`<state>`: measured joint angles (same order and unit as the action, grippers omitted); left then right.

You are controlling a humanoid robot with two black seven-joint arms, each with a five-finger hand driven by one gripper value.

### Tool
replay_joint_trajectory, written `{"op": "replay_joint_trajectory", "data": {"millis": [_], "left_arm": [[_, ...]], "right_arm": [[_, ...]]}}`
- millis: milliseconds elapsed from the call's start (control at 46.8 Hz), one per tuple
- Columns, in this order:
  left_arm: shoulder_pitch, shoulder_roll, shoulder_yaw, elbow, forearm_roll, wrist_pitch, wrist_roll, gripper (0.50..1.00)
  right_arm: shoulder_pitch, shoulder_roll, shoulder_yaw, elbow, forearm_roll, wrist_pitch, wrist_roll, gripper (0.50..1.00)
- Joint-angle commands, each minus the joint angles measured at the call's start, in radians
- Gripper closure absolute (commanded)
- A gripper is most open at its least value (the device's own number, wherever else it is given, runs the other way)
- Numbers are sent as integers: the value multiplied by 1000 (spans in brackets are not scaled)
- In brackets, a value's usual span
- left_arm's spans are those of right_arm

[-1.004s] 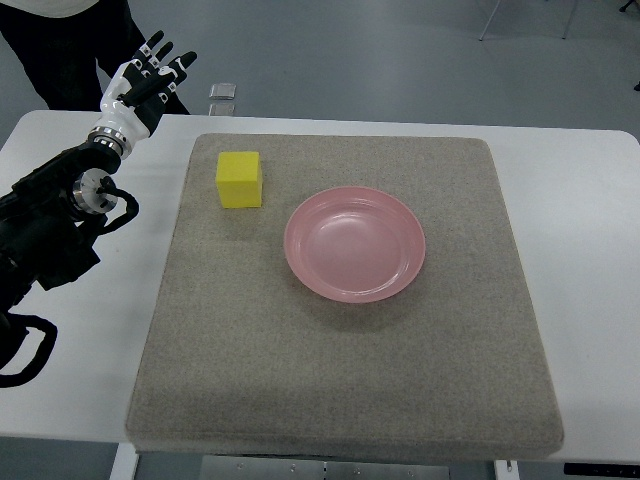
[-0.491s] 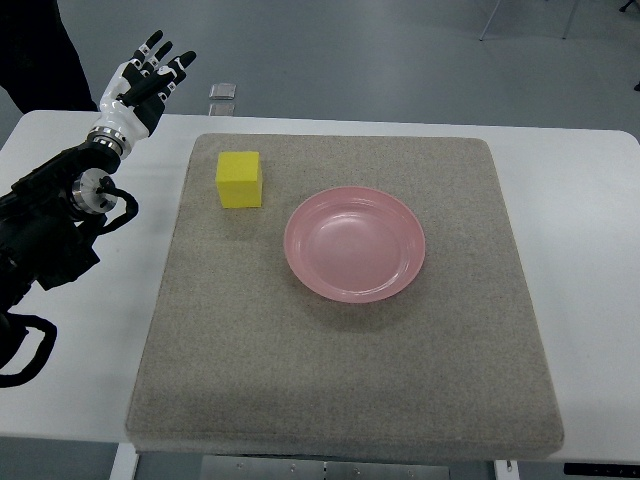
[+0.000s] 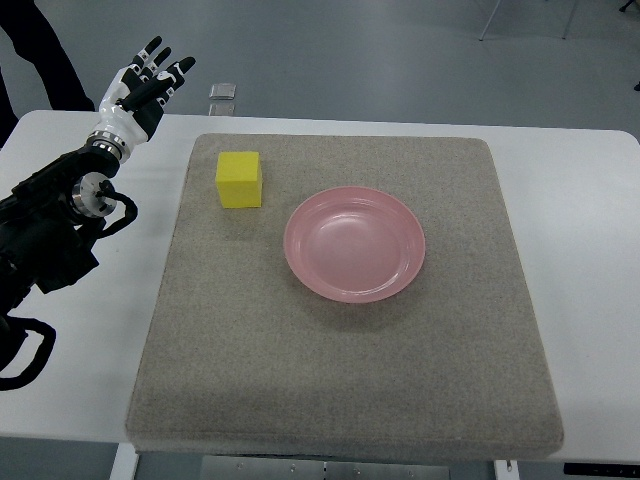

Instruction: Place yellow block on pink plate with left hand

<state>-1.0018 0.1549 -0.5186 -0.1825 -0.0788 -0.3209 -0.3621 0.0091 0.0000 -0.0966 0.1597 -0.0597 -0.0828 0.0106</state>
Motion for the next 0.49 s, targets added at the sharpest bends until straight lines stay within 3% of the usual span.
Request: {"op": "replay_joint_trajectory", "data": {"millis": [0, 470], "left_arm": [[2, 0, 2, -3, 7, 2, 0, 504], [-20, 5, 132, -3, 16, 8, 5, 504]], "right_arm": [[0, 0, 0, 0, 0, 0, 0, 576], [0, 0, 0, 0, 0, 2, 0, 576]]}}
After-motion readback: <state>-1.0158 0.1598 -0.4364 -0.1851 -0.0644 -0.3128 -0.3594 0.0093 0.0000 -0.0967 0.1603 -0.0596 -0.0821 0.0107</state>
